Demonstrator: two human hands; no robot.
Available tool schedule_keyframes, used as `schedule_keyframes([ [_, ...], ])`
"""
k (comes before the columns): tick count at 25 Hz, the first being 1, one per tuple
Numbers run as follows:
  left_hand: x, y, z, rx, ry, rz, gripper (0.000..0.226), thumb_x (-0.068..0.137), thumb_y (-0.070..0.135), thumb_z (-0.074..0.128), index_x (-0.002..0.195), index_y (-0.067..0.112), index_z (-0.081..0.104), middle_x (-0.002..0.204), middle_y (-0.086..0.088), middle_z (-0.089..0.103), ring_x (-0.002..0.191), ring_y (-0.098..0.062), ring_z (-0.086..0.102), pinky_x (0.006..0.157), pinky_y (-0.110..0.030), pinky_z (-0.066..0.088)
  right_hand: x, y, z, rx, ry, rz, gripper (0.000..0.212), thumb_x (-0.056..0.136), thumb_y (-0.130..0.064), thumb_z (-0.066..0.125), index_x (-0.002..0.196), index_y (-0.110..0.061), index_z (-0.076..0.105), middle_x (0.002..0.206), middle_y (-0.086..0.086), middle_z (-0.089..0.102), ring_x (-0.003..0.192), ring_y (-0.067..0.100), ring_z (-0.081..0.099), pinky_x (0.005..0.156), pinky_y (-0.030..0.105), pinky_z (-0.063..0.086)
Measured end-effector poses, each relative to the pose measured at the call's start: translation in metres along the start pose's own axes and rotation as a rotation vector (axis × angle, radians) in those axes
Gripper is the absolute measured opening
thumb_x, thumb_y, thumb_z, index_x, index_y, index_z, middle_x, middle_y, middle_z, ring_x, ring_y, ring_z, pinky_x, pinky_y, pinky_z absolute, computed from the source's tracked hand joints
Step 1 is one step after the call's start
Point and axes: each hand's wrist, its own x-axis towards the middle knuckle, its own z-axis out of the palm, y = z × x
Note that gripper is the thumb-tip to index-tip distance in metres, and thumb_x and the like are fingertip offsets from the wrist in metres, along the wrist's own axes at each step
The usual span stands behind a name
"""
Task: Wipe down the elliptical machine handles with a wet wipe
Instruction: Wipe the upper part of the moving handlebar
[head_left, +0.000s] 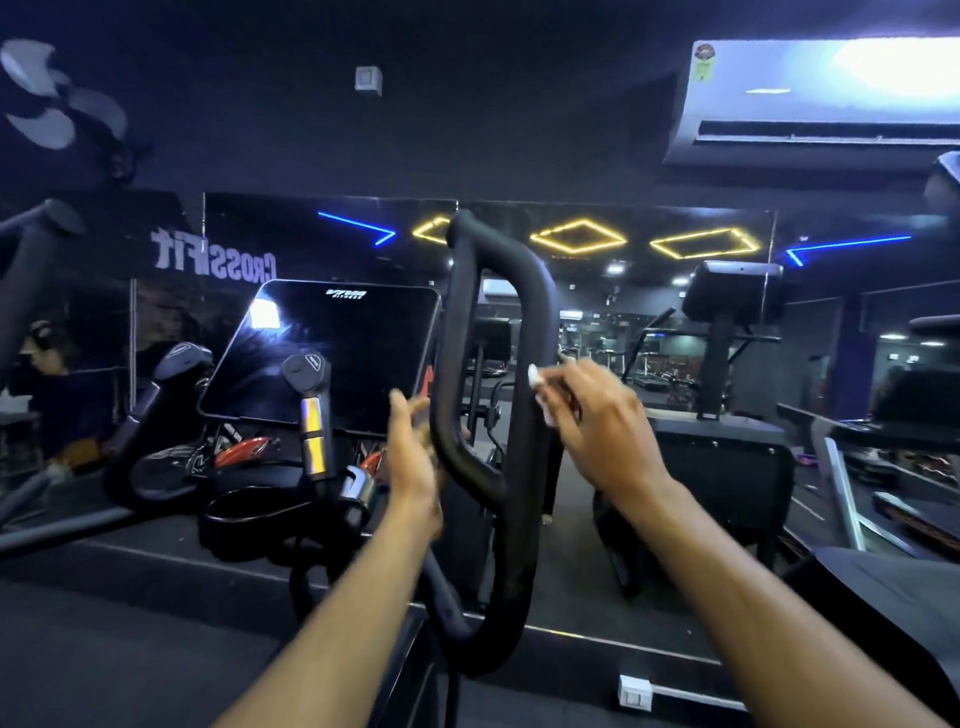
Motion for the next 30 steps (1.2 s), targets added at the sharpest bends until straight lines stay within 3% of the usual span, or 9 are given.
schedule_keyframes([
  [3, -0.053, -0.048, -0.007, -0.012, -0.206, -0.21, 0.084, 0.084, 0.086, 0.029, 0.113, 0.023, 0.077, 0.106, -0.021, 0.073, 0.09, -0.033, 0.066, 0.079, -0.041, 0.05, 0.003, 0.001, 0.019, -0.043, -0.01, -0.016, 0.005, 0.098, -0.013, 0.063, 0.097, -0.008, 0.065, 0.088, 0.002, 0.061, 0.078, 0.022, 0.058, 0.072, 0.031, 0.05],
  [7, -0.082, -0.081, -0.014, 0.082, -0.423, -0.334, 0.084, 0.085, 0.085, 0.027, 0.08, 0.018, 0.078, 0.071, -0.017, 0.065, 0.051, -0.025, 0.057, 0.048, -0.028, 0.047, -0.047, -0.012, 0.028, -0.042, -0.018, 0.005, 0.011, 0.102, -0.019, 0.058, 0.095, -0.011, 0.062, 0.086, 0.0, 0.059, 0.077, 0.02, 0.056, 0.063, 0.033, 0.051],
  [9, -0.085, -0.088, -0.017, 0.095, -0.447, -0.328, 0.07, 0.087, 0.083, 0.05, 0.09, 0.015, 0.064, 0.064, -0.011, 0.056, 0.045, -0.019, 0.049, 0.043, -0.025, 0.04, -0.061, -0.019, 0.023, -0.054, -0.076, 0.02, 0.012, 0.102, -0.023, 0.058, 0.095, -0.014, 0.061, 0.086, -0.002, 0.059, 0.076, 0.017, 0.056, 0.06, 0.034, 0.053],
  [12, -0.084, -0.088, -0.019, 0.254, -0.459, -0.21, 0.053, 0.087, 0.051, 0.075, 0.11, 0.01, 0.051, 0.065, -0.006, 0.053, 0.047, -0.018, 0.046, 0.044, -0.026, 0.039, -0.05, -0.026, 0.01, -0.113, -0.233, -0.018, 0.016, 0.1, -0.029, 0.058, 0.09, -0.016, 0.057, 0.086, -0.004, 0.058, 0.08, 0.019, 0.056, 0.06, 0.038, 0.053],
  [18, -0.089, -0.082, -0.014, 0.378, -0.415, -0.2, 0.026, 0.096, 0.021, 0.074, 0.107, 0.011, 0.052, 0.066, -0.003, 0.053, 0.047, -0.016, 0.044, 0.047, -0.028, 0.04, 0.04, -0.033, 0.01, -0.372, -0.234, -0.207, 0.008, 0.092, -0.014, 0.07, 0.088, -0.008, 0.065, 0.094, 0.007, 0.058, 0.085, 0.023, 0.053, 0.073, 0.034, 0.053],
  [21, -0.091, -0.081, -0.014, 0.388, -0.409, -0.192, 0.023, 0.096, 0.022, 0.073, 0.107, 0.017, 0.054, 0.066, -0.003, 0.052, 0.048, -0.015, 0.045, 0.048, -0.029, 0.04, 0.037, -0.046, 0.02, -0.508, -0.474, -0.201, 0.001, 0.091, -0.011, 0.068, 0.09, -0.011, 0.067, 0.097, 0.005, 0.061, 0.09, 0.024, 0.058, 0.071, 0.035, 0.054],
  [23, -0.091, -0.082, -0.014, 0.383, -0.412, -0.181, 0.022, 0.096, 0.021, 0.073, 0.108, 0.019, 0.054, 0.065, -0.002, 0.052, 0.048, -0.015, 0.044, 0.047, -0.029, 0.04, 0.037, -0.055, 0.019, -0.325, -0.566, -0.107, 0.008, 0.093, -0.017, 0.068, 0.088, -0.011, 0.069, 0.097, 0.005, 0.064, 0.092, 0.026, 0.063, 0.074, 0.041, 0.057],
  [26, -0.09, -0.082, -0.014, 0.377, -0.415, -0.182, 0.024, 0.096, 0.023, 0.074, 0.11, 0.02, 0.054, 0.067, -0.003, 0.052, 0.049, -0.014, 0.045, 0.047, -0.029, 0.04, 0.084, -0.05, 0.019, -0.047, -0.301, 0.016, 0.007, 0.093, -0.016, 0.069, 0.087, -0.012, 0.07, 0.094, 0.004, 0.067, 0.085, 0.02, 0.063, 0.079, 0.034, 0.055],
  [30, -0.09, -0.082, -0.015, 0.38, -0.421, -0.172, 0.025, 0.096, 0.022, 0.074, 0.11, 0.019, 0.054, 0.067, -0.003, 0.052, 0.049, -0.014, 0.045, 0.047, -0.028, 0.041, 0.141, -0.043, 0.04, -0.048, -0.04, 0.114, 0.012, 0.096, -0.009, 0.062, 0.099, -0.01, 0.073, 0.107, 0.007, 0.067, 0.091, 0.018, 0.063, 0.077, 0.026, 0.053],
])
